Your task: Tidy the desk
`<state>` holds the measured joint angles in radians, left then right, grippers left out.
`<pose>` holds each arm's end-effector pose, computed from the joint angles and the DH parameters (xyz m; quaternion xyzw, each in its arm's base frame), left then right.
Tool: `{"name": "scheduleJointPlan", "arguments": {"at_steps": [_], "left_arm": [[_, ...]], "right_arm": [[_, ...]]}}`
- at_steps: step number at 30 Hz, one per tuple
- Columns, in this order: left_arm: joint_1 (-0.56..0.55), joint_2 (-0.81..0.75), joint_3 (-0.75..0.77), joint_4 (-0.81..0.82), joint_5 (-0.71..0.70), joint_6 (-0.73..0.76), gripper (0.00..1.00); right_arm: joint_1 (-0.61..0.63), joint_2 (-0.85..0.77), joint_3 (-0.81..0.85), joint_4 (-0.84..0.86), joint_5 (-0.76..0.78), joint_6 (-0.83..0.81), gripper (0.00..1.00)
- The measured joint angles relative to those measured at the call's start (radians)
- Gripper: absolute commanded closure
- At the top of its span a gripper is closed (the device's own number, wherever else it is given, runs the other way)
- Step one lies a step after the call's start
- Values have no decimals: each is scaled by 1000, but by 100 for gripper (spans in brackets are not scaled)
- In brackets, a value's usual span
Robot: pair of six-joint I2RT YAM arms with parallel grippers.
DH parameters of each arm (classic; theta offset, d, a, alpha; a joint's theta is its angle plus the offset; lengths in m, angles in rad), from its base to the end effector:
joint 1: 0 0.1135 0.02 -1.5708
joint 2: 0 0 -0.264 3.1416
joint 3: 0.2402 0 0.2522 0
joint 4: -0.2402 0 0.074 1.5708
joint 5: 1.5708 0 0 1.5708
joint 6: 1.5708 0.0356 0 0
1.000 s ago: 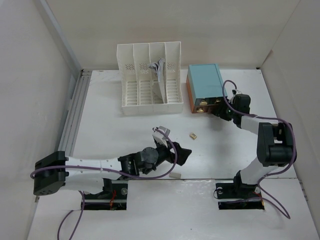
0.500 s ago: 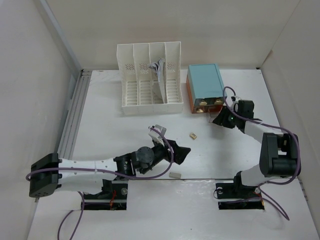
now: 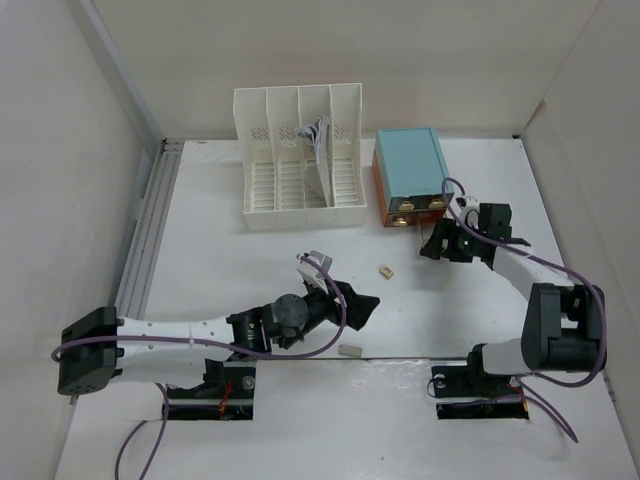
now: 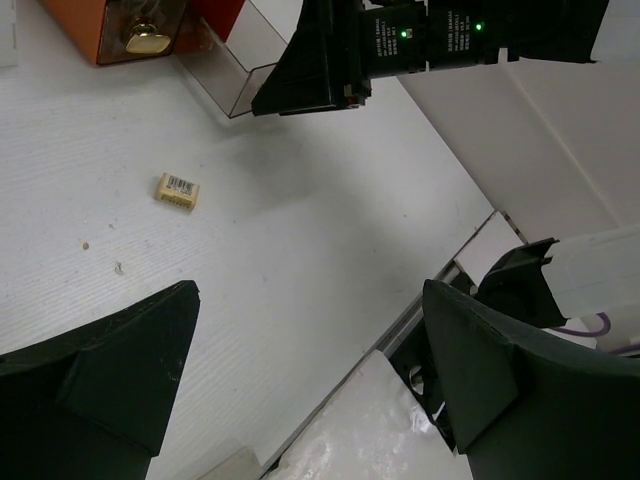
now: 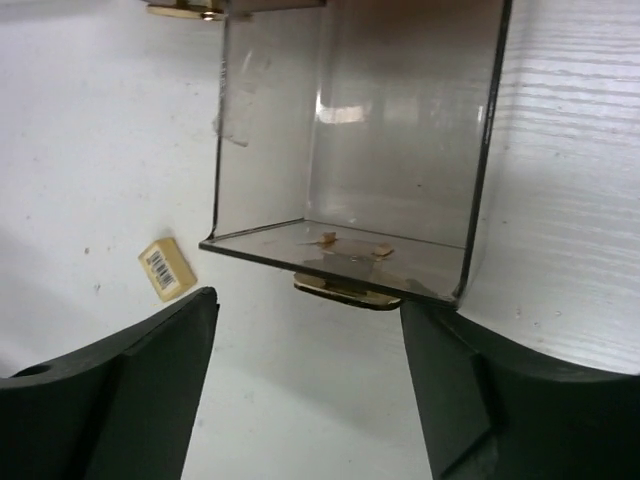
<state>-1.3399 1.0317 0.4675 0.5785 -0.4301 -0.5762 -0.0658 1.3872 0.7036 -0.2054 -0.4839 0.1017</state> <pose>0.0671 -0.2204 0.2613 0.1146 0.6931 -0.4830 0.5227 0.2666 -0.0010 0.1829 -0.0033 0.9185 0.2316 0.3205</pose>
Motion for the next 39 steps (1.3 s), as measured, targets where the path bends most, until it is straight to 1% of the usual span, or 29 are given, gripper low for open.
{"name": "scheduleJointPlan", "arguments": {"at_steps": [2,4,12,15,17,18,19,20,21,22,23,24,25,26,27,30,31,32,34,37,39], "left_arm": [[0,0,0,0,0,0,7],[0,0,0,0,0,0,7],[0,23,4,-28,-16,0,10],[0,34,16,-68,-19,2,11],[0,31,27,-103,-22,4,20],[0,25,30,-116,-23,4,26],[0,14,30,-129,-22,3,34],[0,-8,24,-138,-19,5,52],[0,-34,12,-136,-16,2,61],[0,-69,-8,-131,-14,6,69],[0,-108,-29,-130,-13,8,74],[-1,-146,-52,-126,-9,10,79],[-1,-180,-71,-125,-8,9,79],[-1,-211,-88,-126,-6,10,79],[-2,-236,-100,-126,-2,9,79],[-9,-288,-121,-128,16,7,69],[-10,-298,-122,-133,24,7,64],[-12,-303,-123,-135,32,7,53],[-13,-307,-124,-149,43,5,44],[-13,-307,-127,-189,58,-4,39],[-13,-299,-127,-218,66,-8,38]], "right_arm": [[2,-12,0,-7,-19,-15,13],[2,-29,0,-19,-35,-28,10],[2,-144,4,-103,-179,-126,12],[2,-198,18,-136,-240,-167,18],[9,-226,52,-164,-279,-206,28],[27,-235,85,-193,-286,-246,40],[55,-235,134,-229,-282,-295,56],[98,-231,191,-252,-261,-345,91],[153,-225,245,-258,-229,-388,100],[213,-216,296,-257,-180,-415,100],[276,-202,337,-247,-138,-444,91],[328,-185,365,-233,-109,-466,86],[378,-162,386,-219,-80,-488,77],[418,-131,404,-215,-57,-505,64],[450,-83,421,-218,-39,-519,56],[539,102,487,-239,39,-546,50],[565,165,497,-243,67,-550,47],[586,219,497,-251,94,-552,44],[621,288,484,-285,146,-553,40],[642,306,464,-335,210,-554,39],[642,298,463,-341,264,-550,39]]}}
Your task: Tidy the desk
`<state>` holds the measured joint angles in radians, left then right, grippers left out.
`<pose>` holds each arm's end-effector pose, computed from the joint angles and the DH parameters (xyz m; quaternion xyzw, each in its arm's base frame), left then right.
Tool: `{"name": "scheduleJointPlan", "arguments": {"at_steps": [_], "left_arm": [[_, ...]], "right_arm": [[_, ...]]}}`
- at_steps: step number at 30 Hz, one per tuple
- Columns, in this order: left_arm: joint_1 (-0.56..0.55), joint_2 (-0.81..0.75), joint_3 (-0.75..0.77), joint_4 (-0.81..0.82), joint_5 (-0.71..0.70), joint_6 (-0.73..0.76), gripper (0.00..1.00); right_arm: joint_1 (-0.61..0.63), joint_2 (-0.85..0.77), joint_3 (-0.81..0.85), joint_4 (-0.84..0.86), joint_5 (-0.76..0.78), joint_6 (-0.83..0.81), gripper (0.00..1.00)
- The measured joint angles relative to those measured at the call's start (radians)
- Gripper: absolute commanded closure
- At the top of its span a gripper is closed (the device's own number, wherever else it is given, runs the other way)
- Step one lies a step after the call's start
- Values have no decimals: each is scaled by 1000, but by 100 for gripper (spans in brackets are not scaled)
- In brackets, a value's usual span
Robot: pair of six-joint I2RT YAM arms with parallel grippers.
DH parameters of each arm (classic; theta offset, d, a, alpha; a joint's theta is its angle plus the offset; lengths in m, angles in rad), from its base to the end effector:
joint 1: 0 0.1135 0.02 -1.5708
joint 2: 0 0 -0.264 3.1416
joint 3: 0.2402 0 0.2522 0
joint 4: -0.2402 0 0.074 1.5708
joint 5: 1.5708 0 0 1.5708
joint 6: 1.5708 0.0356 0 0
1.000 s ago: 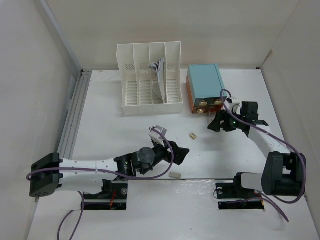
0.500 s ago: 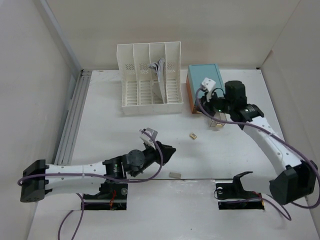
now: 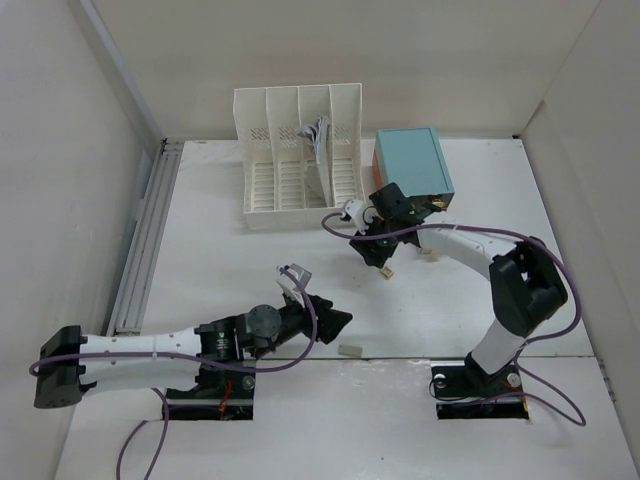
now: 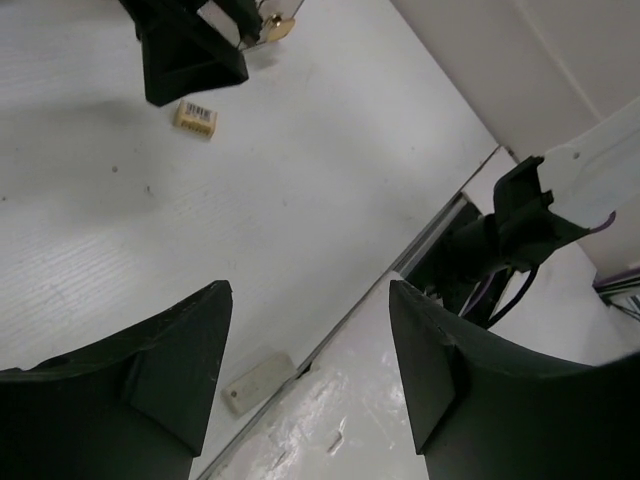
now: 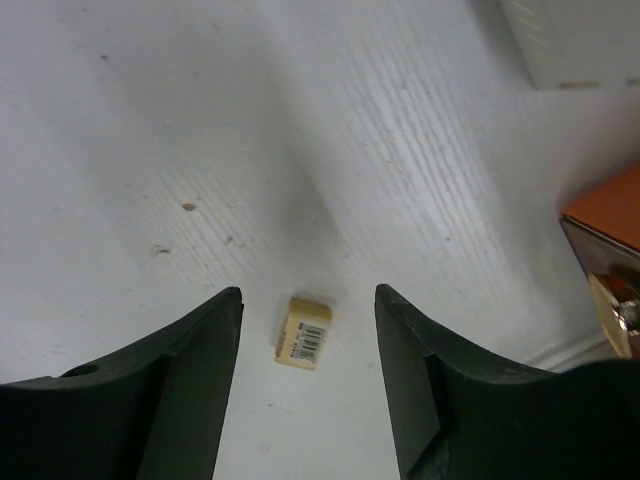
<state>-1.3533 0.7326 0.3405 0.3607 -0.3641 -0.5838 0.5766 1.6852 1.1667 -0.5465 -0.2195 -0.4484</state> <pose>0.0513 -0.1733 0.2485 0.1483 0.7019 -0.4904 0.4949 0.2853 0.1948 0.2114 -0.4958 0.8253 0.1218 0.2414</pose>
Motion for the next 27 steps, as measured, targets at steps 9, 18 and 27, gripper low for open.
{"name": "scheduleJointPlan", "arguments": {"at_steps": [9,18,27], "left_arm": [[0,32,-1,-59,32,-1,38],[0,31,-11,-72,41,-2,37],[0,31,-21,-76,43,-1,37]], "right_arm": [[0,-21,-39,-16,146,17,38],[23,-14,-39,-71,195,18,38],[42,51,-56,-98,194,0,38]]}}
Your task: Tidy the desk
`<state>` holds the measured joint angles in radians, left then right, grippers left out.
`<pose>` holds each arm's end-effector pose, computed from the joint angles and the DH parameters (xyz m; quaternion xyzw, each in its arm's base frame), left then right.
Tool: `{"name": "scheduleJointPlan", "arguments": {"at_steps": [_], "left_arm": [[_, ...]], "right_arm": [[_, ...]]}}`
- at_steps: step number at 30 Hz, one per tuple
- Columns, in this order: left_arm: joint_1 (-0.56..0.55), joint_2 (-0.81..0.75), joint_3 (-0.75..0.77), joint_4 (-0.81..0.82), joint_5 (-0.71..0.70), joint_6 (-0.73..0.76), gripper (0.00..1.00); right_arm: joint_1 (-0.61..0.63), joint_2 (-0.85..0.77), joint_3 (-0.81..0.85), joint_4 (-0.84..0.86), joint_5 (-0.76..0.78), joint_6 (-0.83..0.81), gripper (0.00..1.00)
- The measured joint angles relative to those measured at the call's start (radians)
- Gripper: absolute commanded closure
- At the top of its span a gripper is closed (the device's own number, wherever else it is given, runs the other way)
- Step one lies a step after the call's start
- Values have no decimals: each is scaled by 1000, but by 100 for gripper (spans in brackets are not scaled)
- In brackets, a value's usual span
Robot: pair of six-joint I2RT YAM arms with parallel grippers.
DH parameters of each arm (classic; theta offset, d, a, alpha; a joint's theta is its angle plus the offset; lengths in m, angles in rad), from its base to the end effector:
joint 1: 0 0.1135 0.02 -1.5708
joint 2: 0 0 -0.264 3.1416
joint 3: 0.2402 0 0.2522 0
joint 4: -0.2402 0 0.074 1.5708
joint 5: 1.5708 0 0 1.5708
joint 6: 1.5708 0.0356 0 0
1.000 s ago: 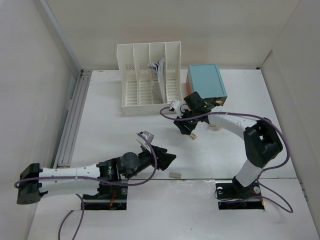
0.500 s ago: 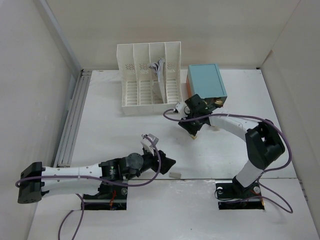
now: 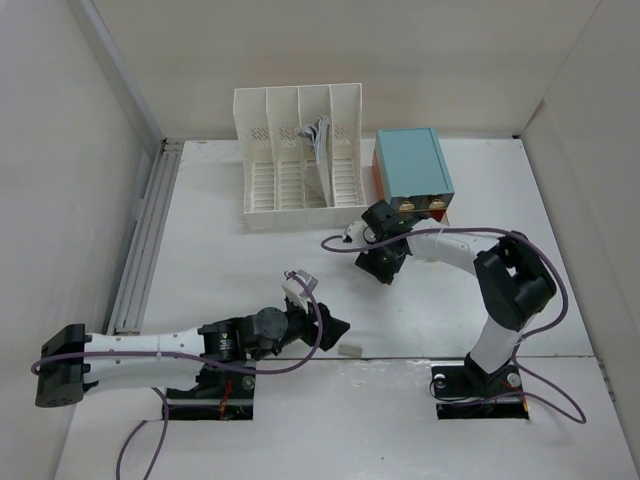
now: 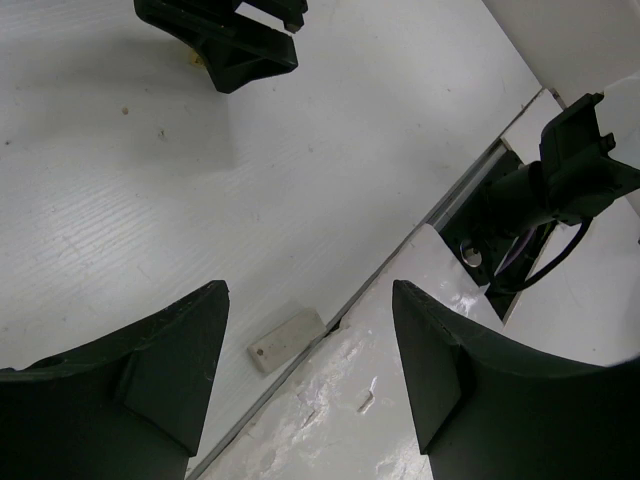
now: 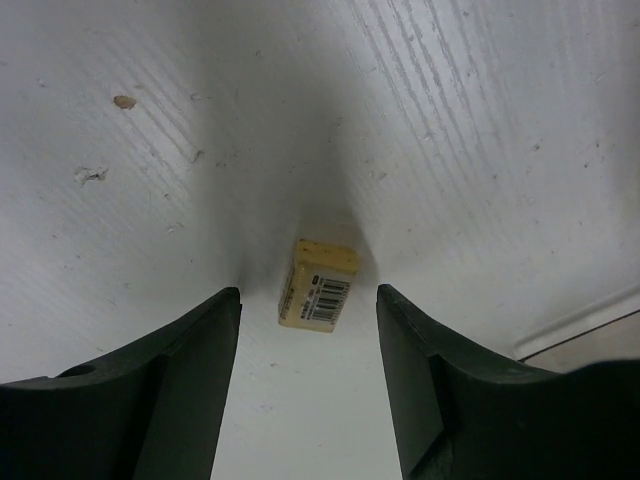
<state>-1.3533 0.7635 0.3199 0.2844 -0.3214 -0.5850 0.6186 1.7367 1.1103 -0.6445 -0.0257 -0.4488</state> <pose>0.0504 -0.1760 0.2280 0.1853 0.7354 -0.4589 0.4628 0.2680 0.1919 0.1742 -0.5046 0.8502 0.0253 0.1478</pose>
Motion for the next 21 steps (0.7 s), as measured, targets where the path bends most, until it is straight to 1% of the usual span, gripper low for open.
{"name": "scheduleJointPlan", "arguments": {"at_steps": [2,5,6,8,9,11,12,14,17,21], "left_arm": [[0,0,0,-1,0,0,37],[0,0,0,-4,0,0,37],[0,0,0,-5,-1,0,37],[0,-1,0,-6,-1,0,37],[0,-2,0,-6,-1,0,37],[0,-3,0,-6,0,0,37],[0,-4,0,-6,-1,0,37],[0,-6,0,-7,-1,0,37],[0,-11,0,-14,-1,0,37],[0,-16,0,-21,0,0,37]], "right_arm": [[4,15,-1,1,0,0,38],[4,26,0,4,0,0,43],[4,26,0,4,1,0,53],[5,31,1,3,0,0,64],[5,33,3,2,0,2,80],[5,34,6,1,3,1,93],[5,34,7,0,4,1,97],[5,34,10,-3,5,1,100],[5,29,11,-5,19,0,100],[-1,-30,9,12,102,1,100]]}}
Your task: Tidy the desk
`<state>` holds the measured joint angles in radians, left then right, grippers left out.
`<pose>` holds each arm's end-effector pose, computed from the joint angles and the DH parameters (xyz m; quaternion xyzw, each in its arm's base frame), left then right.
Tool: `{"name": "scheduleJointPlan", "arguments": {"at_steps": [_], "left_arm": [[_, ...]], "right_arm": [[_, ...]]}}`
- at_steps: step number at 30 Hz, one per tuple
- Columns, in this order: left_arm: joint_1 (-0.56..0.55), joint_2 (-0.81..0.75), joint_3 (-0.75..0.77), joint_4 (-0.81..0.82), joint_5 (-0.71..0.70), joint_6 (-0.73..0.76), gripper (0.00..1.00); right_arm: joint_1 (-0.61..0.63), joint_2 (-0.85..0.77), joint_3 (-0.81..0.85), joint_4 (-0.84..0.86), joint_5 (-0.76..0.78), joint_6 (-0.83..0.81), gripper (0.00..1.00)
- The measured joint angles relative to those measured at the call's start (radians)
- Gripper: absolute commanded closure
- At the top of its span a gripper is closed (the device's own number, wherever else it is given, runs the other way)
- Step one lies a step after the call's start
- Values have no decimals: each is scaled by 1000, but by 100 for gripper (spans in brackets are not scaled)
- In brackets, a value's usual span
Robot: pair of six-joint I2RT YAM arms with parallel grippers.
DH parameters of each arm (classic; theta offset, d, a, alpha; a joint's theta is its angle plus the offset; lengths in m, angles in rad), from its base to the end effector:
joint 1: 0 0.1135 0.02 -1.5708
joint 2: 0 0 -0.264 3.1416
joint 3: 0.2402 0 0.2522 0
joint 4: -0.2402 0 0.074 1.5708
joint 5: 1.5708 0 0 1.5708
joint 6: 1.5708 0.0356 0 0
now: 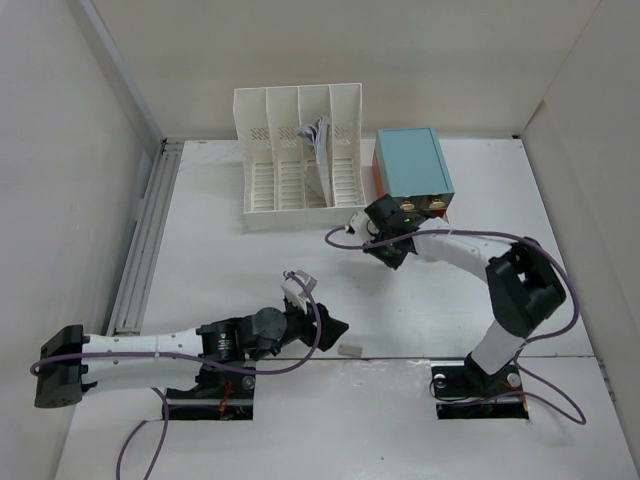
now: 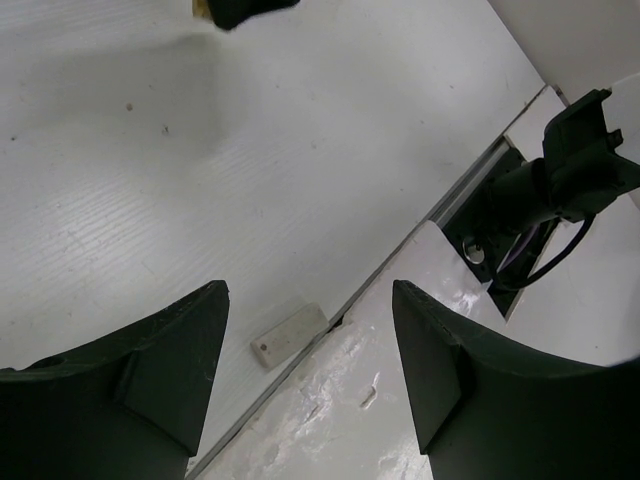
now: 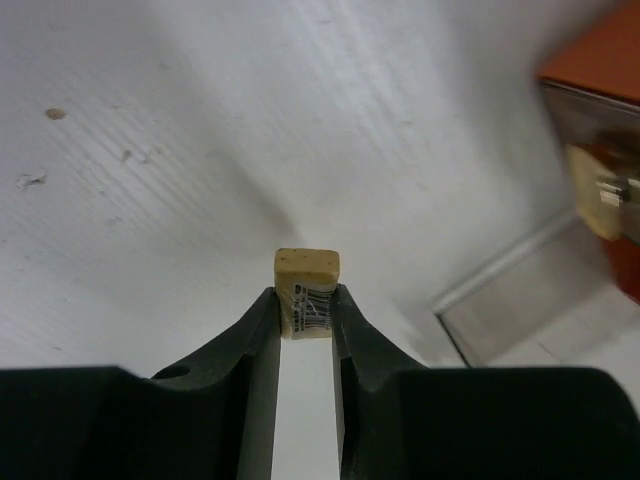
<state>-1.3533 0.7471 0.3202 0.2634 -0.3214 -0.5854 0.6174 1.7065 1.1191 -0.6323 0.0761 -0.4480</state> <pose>0.0499 -0.1738 0.2285 0.1860 0.7366 -0.4576 0.4620 0.2711 0.1891 0.1864 -0.4940 0.8510 -0.0226 0.1771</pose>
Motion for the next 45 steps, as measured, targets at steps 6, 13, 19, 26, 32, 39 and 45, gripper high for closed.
{"name": "scheduleJointPlan", "arguments": {"at_steps": [6,13,19,26,32,39,45], "left_arm": [[0,8,0,-27,4,0,37],[0,51,1,-33,15,1,35],[0,76,10,-29,22,6,33],[0,89,23,-26,27,14,30],[0,88,23,-28,28,19,63],[0,49,23,-48,86,24,61],[0,125,59,-140,145,-9,34]], "right_arm": [[-97,-158,32,34,82,-2,100],[-209,-195,36,69,132,-9,100],[-259,-142,30,90,177,-8,98],[-285,-126,27,94,204,-9,41],[-286,-172,24,90,114,-58,33],[-258,-347,10,-31,-338,-359,33],[-174,-297,-19,-91,-480,-441,34]]}}
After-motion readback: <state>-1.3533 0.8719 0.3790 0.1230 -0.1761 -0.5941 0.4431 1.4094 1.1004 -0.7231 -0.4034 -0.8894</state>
